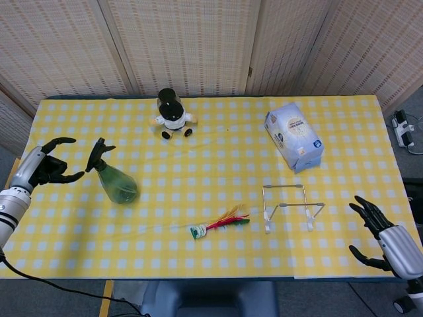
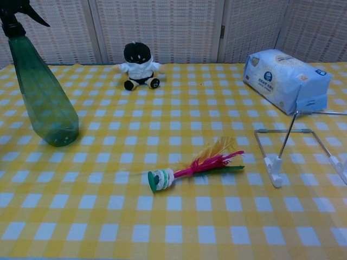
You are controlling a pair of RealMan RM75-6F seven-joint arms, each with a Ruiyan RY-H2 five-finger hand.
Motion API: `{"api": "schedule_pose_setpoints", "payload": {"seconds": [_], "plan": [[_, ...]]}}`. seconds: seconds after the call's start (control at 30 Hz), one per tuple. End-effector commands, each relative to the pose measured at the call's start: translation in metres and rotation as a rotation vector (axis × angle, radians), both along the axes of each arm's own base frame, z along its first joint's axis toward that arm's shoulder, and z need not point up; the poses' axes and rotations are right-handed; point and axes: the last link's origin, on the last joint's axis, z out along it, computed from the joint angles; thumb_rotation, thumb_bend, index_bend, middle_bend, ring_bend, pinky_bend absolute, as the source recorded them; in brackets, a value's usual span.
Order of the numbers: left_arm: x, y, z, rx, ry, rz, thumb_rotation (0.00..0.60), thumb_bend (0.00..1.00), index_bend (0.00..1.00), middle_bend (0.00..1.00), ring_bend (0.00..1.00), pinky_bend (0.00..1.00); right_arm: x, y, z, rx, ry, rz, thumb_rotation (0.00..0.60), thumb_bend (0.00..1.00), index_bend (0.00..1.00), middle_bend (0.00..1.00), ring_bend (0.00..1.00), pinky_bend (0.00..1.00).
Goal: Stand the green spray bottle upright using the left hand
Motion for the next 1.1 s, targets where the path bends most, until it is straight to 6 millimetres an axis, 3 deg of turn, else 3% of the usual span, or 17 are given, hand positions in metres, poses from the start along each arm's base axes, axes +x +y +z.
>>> {"api": "schedule_pose_setpoints", "payload": {"seconds": [0.03, 0.23, 0.37, 0.4, 0.43, 0.5, 0.53, 0.6, 0.67, 0.73, 0.83, 1.1], "plan": [[-0.008, -0.003, 0.004, 0.001, 0.001, 0.017, 0.6, 0.21, 0.22, 1.0, 1.0, 1.0, 0.001, 0.001, -0.001, 0.005, 0.003, 0.005, 0.6, 0.36, 0.0, 0.0, 0.03, 0.37], [-0.02, -0.012, 0.013, 0.095, 0.055, -0.024, 0.6, 0.2, 0.22, 1.0, 1.0, 1.0, 0.001, 0.002, -0.001, 0.003, 0.005, 0.009, 0.6, 0.36, 0.0, 0.0, 0.03, 0.37], [-0.027, -0.051, -0.006, 0.096, 0.088, -0.159, 0.6, 0.2, 0.17, 0.98, 0.99, 1.0, 0.001, 0.001, -0.001, 0.0, 0.007, 0.0, 0.6, 0.36, 0.0, 0.0, 0.03, 0.37], [-0.035, -0.063, -0.011, 0.088, 0.161, -0.208, 0.6, 0.19, 0.15, 0.93, 0.93, 0.98, 0.001, 0.001, -0.001, -0.005, 0.009, 0.0, 0.6, 0.36, 0.0, 0.0, 0.03, 0.36], [-0.044, -0.075, -0.017, 0.063, 0.265, -0.253, 0.6, 0.19, 0.12, 0.81, 0.79, 0.86, 0.002, 0.001, -0.001, -0.013, 0.014, 0.002, 0.6, 0.36, 0.0, 0.0, 0.03, 0.34], [-0.063, -0.098, -0.026, 0.076, 0.536, -0.343, 0.6, 0.18, 0.08, 0.47, 0.43, 0.43, 0.002, 0.001, -0.002, -0.031, 0.021, 0.002, 0.6, 0.36, 0.0, 0.0, 0.02, 0.27], [-0.071, -0.109, -0.032, 0.103, 0.632, -0.361, 0.6, 0.18, 0.08, 0.36, 0.32, 0.28, 0.002, 0.0, -0.003, -0.038, 0.024, 0.002, 0.6, 0.36, 0.0, 0.0, 0.01, 0.21], [-0.081, -0.128, -0.05, 0.168, 0.697, -0.36, 0.6, 0.18, 0.08, 0.24, 0.21, 0.14, 0.002, -0.002, -0.007, -0.046, 0.03, -0.002, 0.6, 0.36, 0.0, 0.0, 0.0, 0.13], [-0.089, -0.141, -0.063, 0.198, 0.688, -0.342, 0.6, 0.18, 0.08, 0.2, 0.15, 0.07, 0.002, -0.003, -0.01, -0.052, 0.032, -0.004, 0.6, 0.36, 0.0, 0.0, 0.0, 0.05], [-0.106, -0.162, -0.078, 0.174, 0.722, -0.289, 0.6, 0.18, 0.09, 0.16, 0.1, 0.02, 0.002, -0.001, -0.015, -0.061, 0.024, -0.025, 0.6, 0.36, 0.0, 0.0, 0.0, 0.01], [-0.113, -0.172, -0.083, 0.192, 0.796, -0.282, 0.6, 0.17, 0.09, 0.13, 0.06, 0.0, 0.004, 0.0, -0.018, -0.099, 0.073, -0.023, 0.6, 0.36, 0.0, 0.0, 0.0, 0.0], [-0.125, -0.175, -0.092, 0.112, 0.833, -0.283, 0.6, 0.17, 0.1, 0.13, 0.05, 0.0, 0.007, 0.01, -0.018, -0.201, 0.167, -0.047, 0.6, 0.36, 0.0, 0.0, 0.0, 0.0]]}}
